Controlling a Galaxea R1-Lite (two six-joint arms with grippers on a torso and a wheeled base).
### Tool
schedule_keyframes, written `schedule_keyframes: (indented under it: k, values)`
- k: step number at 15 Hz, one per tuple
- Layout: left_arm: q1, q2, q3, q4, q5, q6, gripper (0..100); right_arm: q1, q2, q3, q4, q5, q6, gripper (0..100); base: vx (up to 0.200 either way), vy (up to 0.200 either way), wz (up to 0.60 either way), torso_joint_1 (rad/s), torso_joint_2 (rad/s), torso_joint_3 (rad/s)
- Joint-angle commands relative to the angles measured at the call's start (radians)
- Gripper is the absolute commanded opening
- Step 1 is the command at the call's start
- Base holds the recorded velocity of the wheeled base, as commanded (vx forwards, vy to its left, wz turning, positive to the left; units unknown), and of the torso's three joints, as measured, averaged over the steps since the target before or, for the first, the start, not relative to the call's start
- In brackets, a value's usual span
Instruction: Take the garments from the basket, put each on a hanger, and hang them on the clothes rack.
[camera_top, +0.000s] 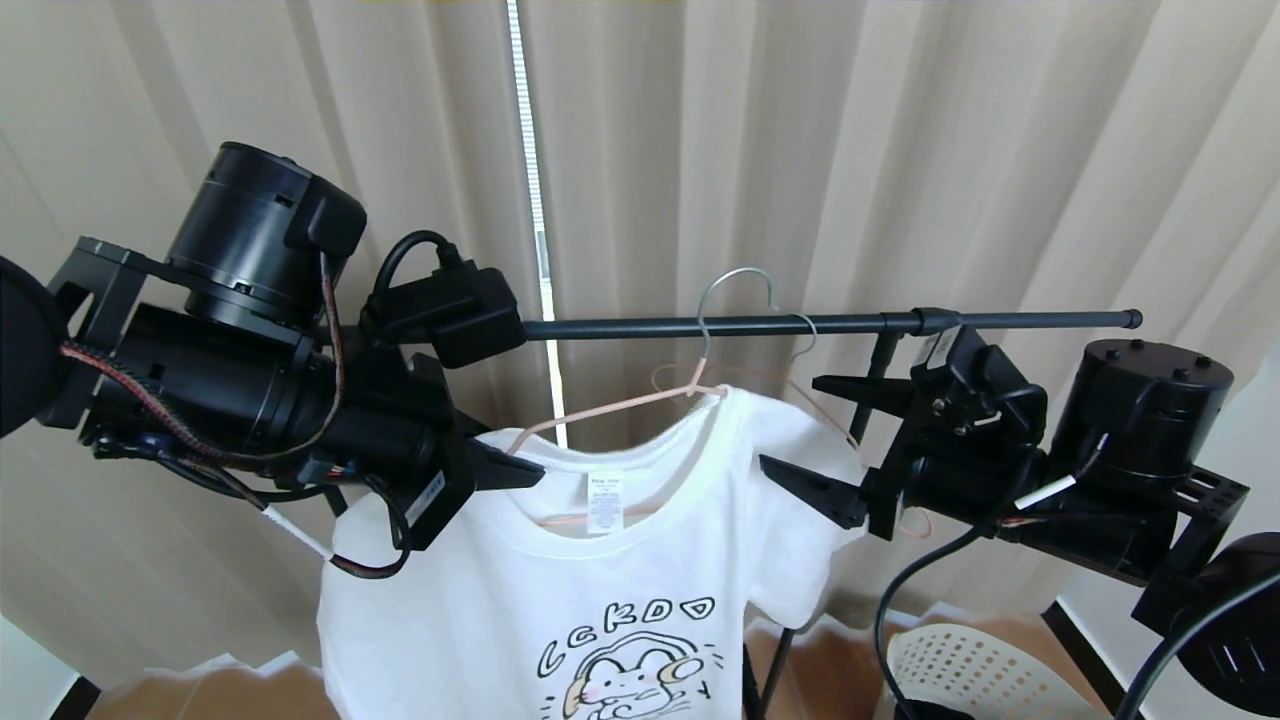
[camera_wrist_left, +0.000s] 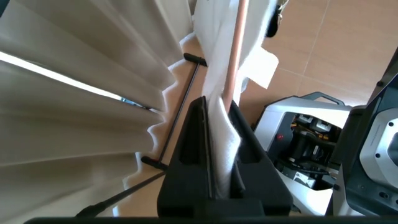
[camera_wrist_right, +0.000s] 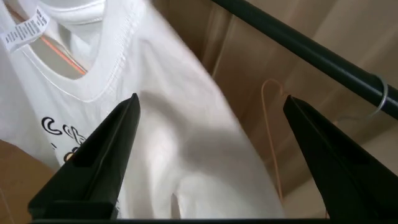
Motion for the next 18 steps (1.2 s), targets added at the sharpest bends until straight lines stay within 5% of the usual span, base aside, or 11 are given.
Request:
schedule_keyframes:
  k: [1,10,15,18]
  values:
    - [0.005,-0.011,0.002,0.0,0.0,0.001,0,-0.019,-0.019,0.012,0.007,0.02,-0.013,100,0.0,0.0,0.0,0.0,0.0,0.0]
    - [0.029,-0.056,0.037,-0.006,0.001,-0.002,0,-0.051,-0.03,0.018,0.028,0.078,-0.034,100,0.0,0.0,0.0,0.0,0.0,0.0]
    - [0.043,-0.091,0.131,-0.12,0.001,-0.001,0,-0.053,-0.016,0.02,0.028,0.08,-0.034,100,0.0,0.0,0.0,0.0,0.0,0.0]
    - [0.063,-0.177,0.258,-0.271,0.001,-0.002,0,-0.088,0.018,0.012,0.028,0.12,-0.036,100,0.0,0.0,0.0,0.0,0.0,0.0]
